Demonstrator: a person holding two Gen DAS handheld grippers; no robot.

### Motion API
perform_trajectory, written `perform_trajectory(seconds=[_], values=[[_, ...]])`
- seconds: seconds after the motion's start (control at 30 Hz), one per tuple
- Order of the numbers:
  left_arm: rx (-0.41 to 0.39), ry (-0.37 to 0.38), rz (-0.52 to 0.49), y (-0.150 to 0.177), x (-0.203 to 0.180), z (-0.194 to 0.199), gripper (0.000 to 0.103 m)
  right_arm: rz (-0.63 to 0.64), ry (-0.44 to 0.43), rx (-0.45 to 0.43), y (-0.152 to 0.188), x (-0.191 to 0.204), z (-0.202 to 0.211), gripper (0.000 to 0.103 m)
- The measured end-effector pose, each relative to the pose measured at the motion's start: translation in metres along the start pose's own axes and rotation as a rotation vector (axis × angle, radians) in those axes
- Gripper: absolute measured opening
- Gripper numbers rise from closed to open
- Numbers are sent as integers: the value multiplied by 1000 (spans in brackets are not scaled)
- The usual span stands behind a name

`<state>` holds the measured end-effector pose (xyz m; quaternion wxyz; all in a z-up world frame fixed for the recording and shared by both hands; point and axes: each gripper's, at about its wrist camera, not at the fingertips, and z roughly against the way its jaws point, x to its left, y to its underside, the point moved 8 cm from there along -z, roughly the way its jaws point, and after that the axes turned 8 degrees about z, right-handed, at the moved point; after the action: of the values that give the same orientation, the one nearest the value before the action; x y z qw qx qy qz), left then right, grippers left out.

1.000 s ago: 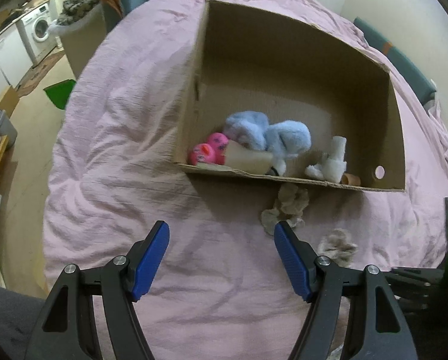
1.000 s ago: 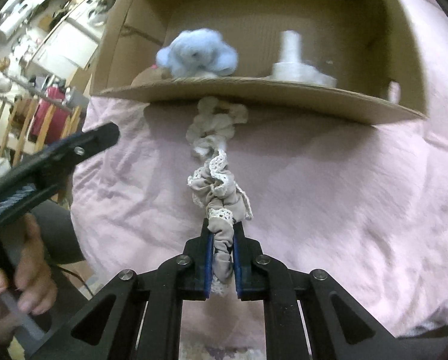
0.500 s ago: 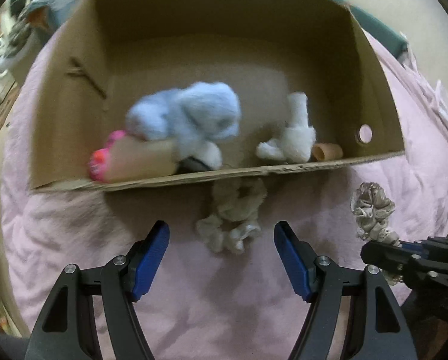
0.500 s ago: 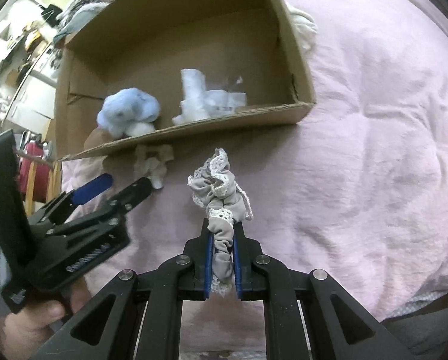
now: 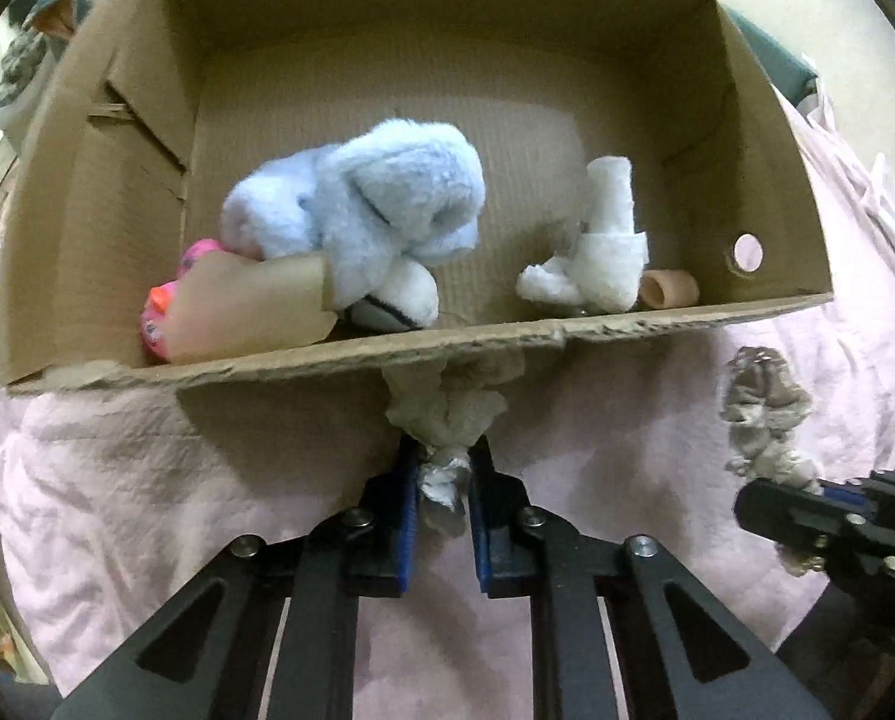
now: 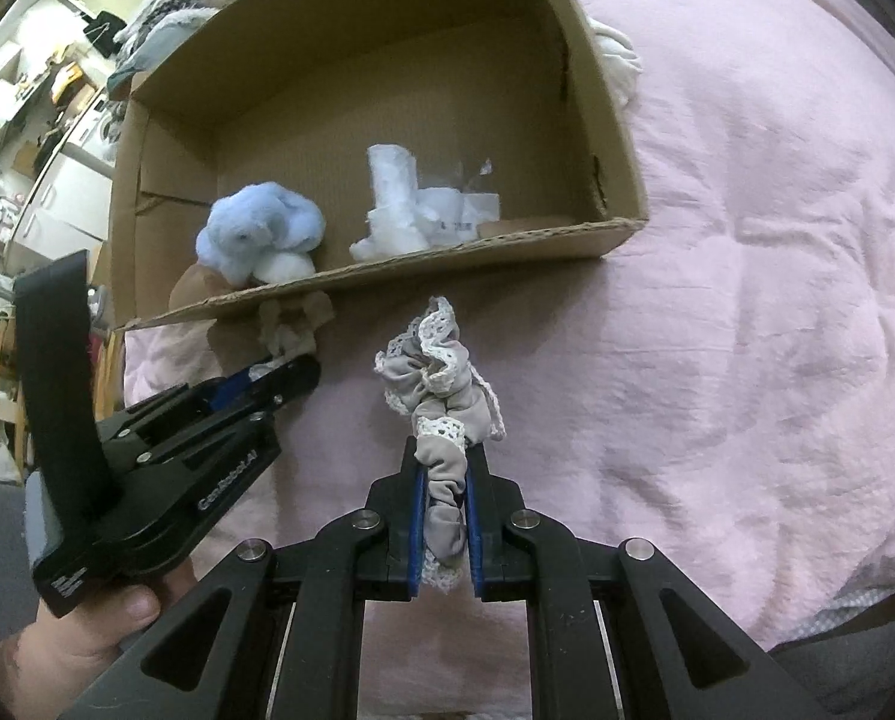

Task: Organize soft objects
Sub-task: 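Grasp the white scrunchie with the left gripper while the right holds the lace scrunchie, then carry the white scrunchie and lace scrunchie chain over the box with both grippers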

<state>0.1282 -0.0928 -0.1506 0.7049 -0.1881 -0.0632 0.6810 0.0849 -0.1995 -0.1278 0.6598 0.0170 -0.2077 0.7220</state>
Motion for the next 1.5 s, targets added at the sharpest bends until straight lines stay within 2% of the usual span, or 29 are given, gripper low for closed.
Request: perform_trajectory(seconds=[0.13,0.5,0.6,0.7,0.8,1.0,1.27,1.5], values=[[22,0,39,5,8,8,13,11,0,9,0,0,-4,13],[4,-41,37,21,19,45,13,33,-18,8,2,3,2,13],[4,-39,43,35,18,55,13,39,-37,-1,2,5,7,13],[-21,-30,59,38,18,73,13,48,-71,-14,1,11,17,13],[-94,-30,41,34,24,107,13,60,-107,-46,0,15,31,13],[-232,-58,-14,11,24,154,13,90,-131,-100,-7,18,58,13],[-303,-41,11,-40,29,172,13,110,-132,-217,-41,17,94,13],[-328,-38,8,-82,26,165,13,127,-103,-280,-81,17,99,13]])
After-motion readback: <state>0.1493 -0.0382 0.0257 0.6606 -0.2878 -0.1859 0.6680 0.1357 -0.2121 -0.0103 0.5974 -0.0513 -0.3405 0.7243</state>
